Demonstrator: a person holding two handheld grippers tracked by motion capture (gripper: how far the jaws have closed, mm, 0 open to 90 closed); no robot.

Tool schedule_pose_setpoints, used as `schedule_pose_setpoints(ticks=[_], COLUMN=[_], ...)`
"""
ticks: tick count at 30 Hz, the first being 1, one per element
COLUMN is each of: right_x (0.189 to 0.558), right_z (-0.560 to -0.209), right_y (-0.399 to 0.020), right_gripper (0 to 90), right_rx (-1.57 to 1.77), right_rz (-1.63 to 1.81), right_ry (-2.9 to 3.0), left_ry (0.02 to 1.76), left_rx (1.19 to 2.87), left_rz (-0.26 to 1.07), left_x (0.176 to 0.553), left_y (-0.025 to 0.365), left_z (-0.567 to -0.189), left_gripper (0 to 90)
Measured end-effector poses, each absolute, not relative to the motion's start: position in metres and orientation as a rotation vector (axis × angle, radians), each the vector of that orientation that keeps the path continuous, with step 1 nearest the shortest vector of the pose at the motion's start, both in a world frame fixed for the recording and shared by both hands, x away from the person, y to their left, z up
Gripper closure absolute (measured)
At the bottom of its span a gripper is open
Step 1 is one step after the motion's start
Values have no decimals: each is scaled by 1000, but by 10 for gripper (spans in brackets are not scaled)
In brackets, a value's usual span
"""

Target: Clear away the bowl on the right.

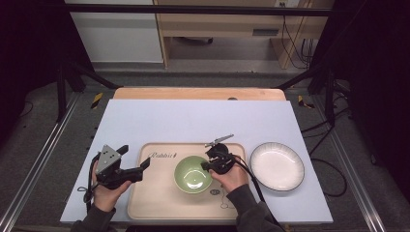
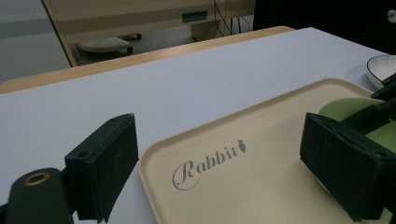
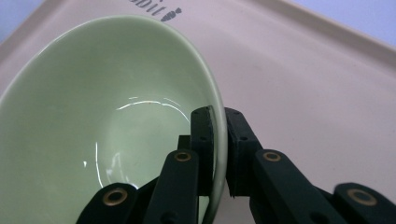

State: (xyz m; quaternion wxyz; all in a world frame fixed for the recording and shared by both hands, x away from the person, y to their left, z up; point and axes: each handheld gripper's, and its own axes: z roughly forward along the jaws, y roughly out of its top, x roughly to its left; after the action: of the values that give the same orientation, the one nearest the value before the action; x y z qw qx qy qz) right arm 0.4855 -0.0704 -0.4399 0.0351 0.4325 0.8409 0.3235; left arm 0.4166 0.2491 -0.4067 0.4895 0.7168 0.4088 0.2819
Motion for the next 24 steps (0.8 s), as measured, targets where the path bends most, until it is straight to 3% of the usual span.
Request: schedule_pose_setpoints(ticks=[24], right_x=[488], right_z=[-445], right_y=[-73], right_gripper=[817], right_rx=[1326], right_rz=[996], right_ry=[2591], left_ry=[994], left_rx=[1745], left_rz=[684], left_x=[417], left_y=[249], left_z=[-407], left_gripper=[111])
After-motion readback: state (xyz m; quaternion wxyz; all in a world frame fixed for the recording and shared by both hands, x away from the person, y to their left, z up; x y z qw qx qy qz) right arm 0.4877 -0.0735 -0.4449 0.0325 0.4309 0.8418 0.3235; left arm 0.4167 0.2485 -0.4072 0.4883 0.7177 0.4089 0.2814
